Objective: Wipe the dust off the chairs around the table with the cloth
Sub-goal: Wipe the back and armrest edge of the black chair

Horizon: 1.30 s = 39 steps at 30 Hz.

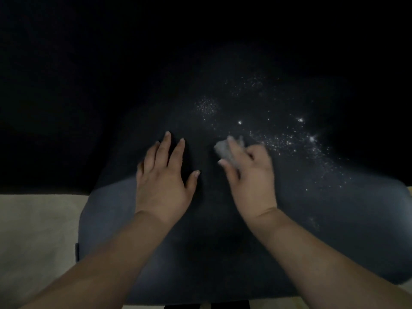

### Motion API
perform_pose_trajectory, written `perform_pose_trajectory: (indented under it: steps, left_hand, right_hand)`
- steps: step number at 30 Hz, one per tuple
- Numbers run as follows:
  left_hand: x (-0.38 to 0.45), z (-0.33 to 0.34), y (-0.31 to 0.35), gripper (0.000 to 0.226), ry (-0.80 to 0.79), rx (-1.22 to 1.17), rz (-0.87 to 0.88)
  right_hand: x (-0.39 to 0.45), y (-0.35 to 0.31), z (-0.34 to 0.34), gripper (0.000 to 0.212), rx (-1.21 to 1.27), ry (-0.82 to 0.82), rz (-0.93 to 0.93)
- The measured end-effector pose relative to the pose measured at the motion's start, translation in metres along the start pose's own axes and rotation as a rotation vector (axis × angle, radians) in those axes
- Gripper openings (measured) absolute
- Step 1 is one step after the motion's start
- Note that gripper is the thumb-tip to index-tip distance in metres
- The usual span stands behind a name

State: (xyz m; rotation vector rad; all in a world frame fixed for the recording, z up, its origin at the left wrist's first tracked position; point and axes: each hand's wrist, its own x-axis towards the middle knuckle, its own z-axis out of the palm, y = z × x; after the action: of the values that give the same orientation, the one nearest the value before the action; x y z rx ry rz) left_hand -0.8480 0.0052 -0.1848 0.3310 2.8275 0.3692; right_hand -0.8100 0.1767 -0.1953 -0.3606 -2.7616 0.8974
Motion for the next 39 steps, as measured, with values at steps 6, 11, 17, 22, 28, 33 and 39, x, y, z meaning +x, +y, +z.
perform_pose_trajectory:
  steps: [6, 11, 17, 22, 28, 33, 39]
  left_hand:
    - [0.019, -0.003, -0.002, 0.071, 0.011, -0.011, -0.027]
    - [0.033, -0.007, -0.008, 0.071, 0.02, -0.032, -0.054]
    - [0.044, -0.008, -0.01, 0.071, 0.019, -0.022, -0.043]
    - [0.054, -0.012, -0.017, 0.07, 0.049, -0.056, -0.059]
    - [0.059, -0.014, -0.018, 0.069, 0.036, -0.068, -0.055]
    - [0.063, -0.016, -0.023, 0.069, 0.032, -0.085, -0.075]
    - [0.065, -0.016, -0.016, 0.067, 0.03, -0.101, -0.068]
  right_hand:
    - [0.06, 0.015, 0.0, 0.041, 0.036, 0.009, 0.053]
    - [0.03, -0.001, 0.005, 0.049, 0.0, -0.023, -0.016]
    - [0.091, 0.008, 0.011, 0.041, -0.044, -0.133, -0.078]
    - [0.068, -0.008, 0.017, 0.041, 0.034, -0.085, -0.014]
    - [0.104, -0.017, 0.029, 0.04, 0.029, -0.154, -0.168]
    - [0.113, -0.007, 0.028, 0.042, 0.07, 0.016, 0.032]
    - [0.107, -0.024, 0.036, 0.031, 0.024, -0.231, -0.278]
